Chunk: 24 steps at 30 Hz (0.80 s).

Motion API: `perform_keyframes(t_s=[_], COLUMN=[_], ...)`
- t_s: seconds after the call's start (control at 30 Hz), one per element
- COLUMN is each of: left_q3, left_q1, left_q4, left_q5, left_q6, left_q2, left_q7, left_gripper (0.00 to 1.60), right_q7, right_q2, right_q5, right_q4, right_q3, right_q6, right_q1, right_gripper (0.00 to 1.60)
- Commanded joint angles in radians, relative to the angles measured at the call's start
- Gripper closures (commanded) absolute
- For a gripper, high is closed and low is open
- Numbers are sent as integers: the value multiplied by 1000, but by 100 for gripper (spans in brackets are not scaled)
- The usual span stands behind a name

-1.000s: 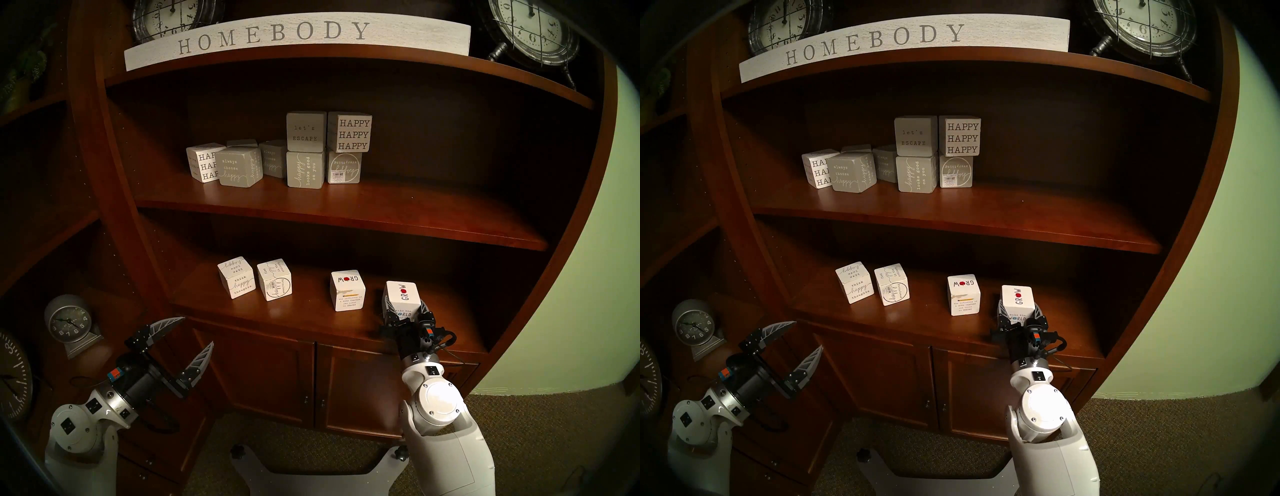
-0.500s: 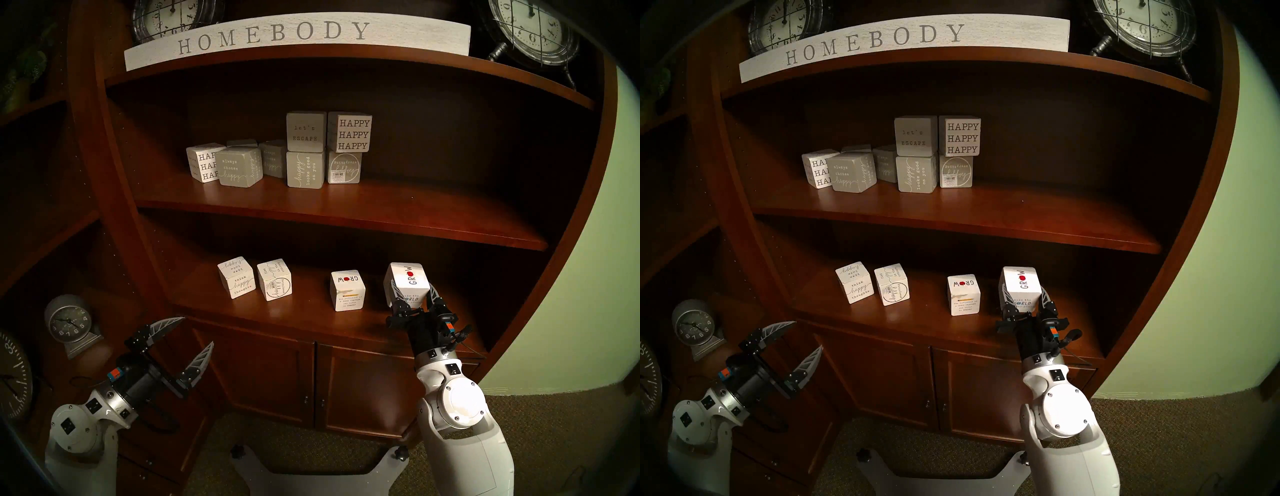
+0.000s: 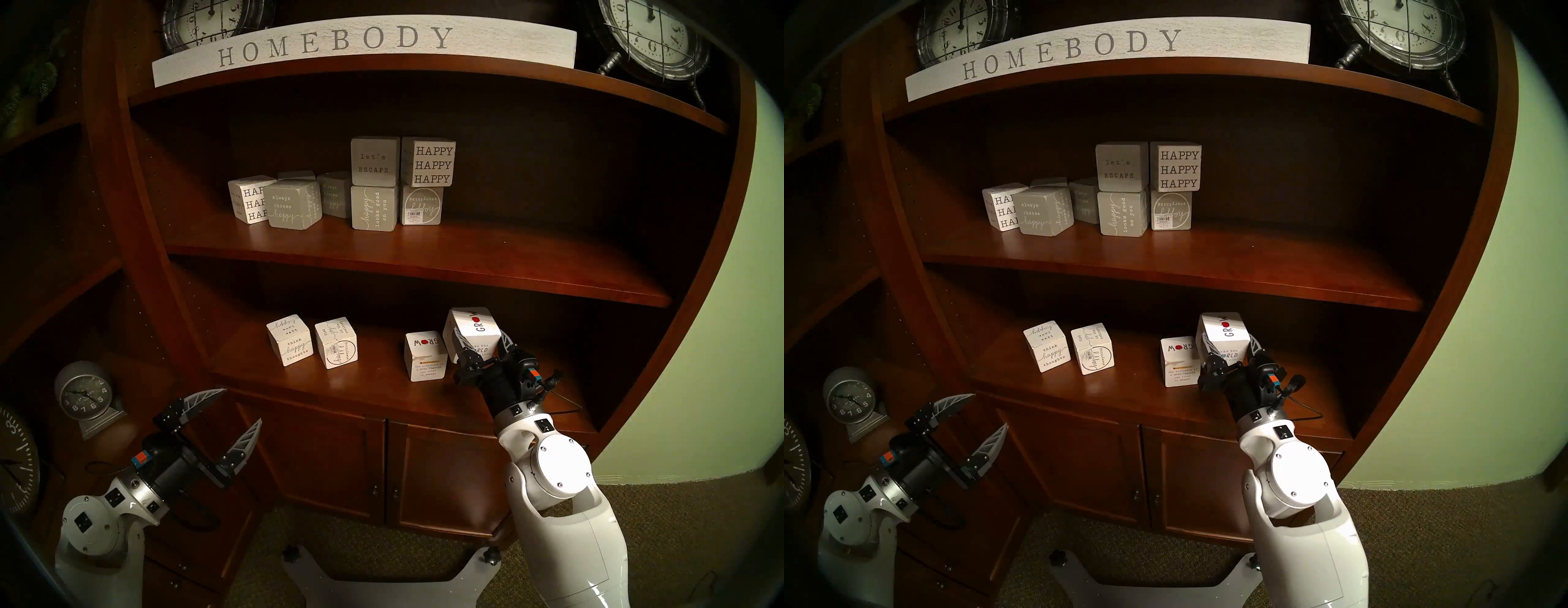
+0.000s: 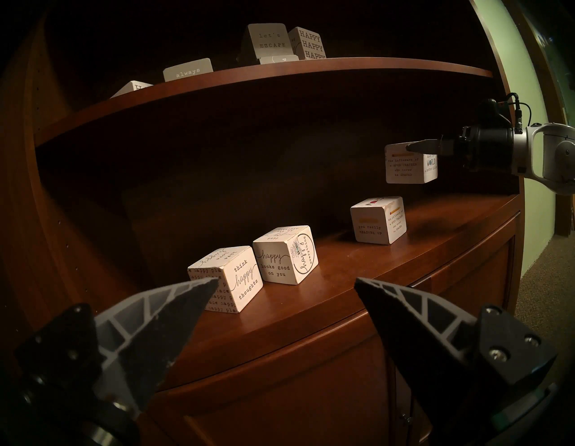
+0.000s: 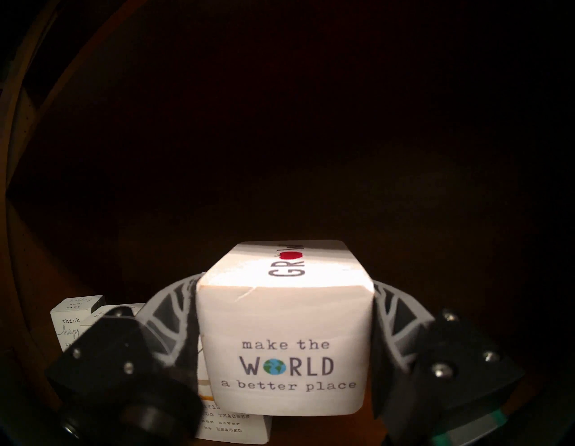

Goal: Stack four cubes vertically into two groups

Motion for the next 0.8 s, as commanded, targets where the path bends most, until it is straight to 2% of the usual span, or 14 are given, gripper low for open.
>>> perform_keyframes(t_s=[0.0, 0.4, 0.77], left_q3=[0, 0, 0], left_q1=[0, 0, 0], left_q4=[-15, -16, -16], left_q5=[-1, -1, -1], left_q6=[-2, -1, -1], left_q2=[0, 0, 0], left_q7=[-1, -1, -1], left_gripper=[0, 0, 0], right_q7=[-11, -40, -15], right_q2=[-39, -69, -61], right_q5=[-6, -35, -10], right_q4=[-13, 37, 73], right_q3=[-39, -81, -72], right_q6=[2, 8, 45], right_q1=[76, 119, 166], right_gripper=[160, 160, 160])
